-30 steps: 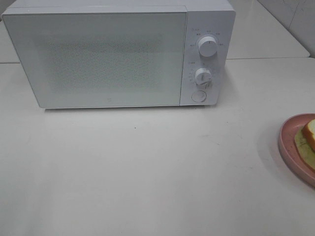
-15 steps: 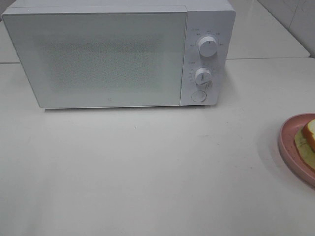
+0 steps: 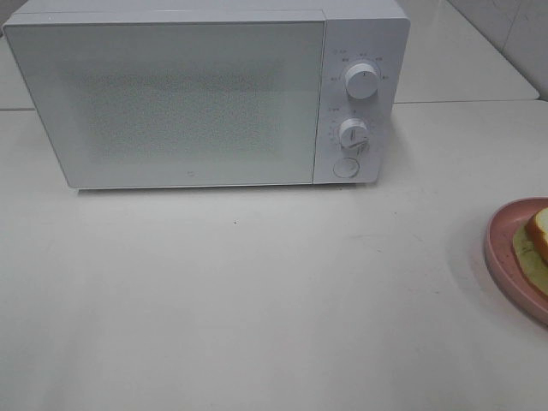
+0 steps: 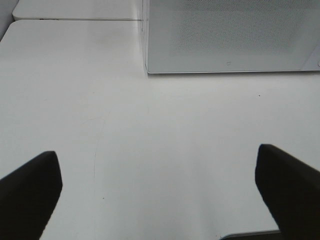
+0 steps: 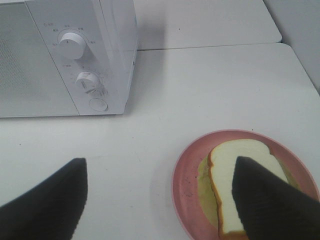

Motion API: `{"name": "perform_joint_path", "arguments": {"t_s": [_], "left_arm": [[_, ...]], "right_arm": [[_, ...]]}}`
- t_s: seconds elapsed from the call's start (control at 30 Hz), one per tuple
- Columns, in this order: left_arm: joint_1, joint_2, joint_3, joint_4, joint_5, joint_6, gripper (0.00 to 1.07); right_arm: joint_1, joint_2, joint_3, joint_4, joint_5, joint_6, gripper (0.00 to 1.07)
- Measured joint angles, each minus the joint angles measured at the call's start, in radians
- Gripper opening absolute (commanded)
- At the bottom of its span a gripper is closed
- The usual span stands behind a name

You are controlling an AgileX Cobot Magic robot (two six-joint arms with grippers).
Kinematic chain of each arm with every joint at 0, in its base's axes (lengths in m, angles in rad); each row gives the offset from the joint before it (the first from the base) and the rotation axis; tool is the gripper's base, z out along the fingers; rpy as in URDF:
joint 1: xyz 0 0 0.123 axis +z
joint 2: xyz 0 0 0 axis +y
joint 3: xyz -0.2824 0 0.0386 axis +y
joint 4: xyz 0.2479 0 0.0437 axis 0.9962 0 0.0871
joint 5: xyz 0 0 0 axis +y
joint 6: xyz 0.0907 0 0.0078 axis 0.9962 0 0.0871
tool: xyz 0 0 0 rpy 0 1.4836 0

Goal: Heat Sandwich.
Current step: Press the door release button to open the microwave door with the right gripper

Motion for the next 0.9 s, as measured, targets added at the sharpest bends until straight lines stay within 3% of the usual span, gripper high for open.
{"name": "perform_joint_path", "arguments": {"t_s": [0.47,0.9], "left_arm": [[0.0,0.0,0.0,0.0,0.0,0.0,1.03],[0.0,0.0,0.0,0.0,0.0,0.0,1.03]], "right_arm": [[0.0,0.253,0.075,-0.001,-0.282,-0.002,0.76],[0.0,0.561,0.109,-0.001,-0.675,-0.003,0.76]]}}
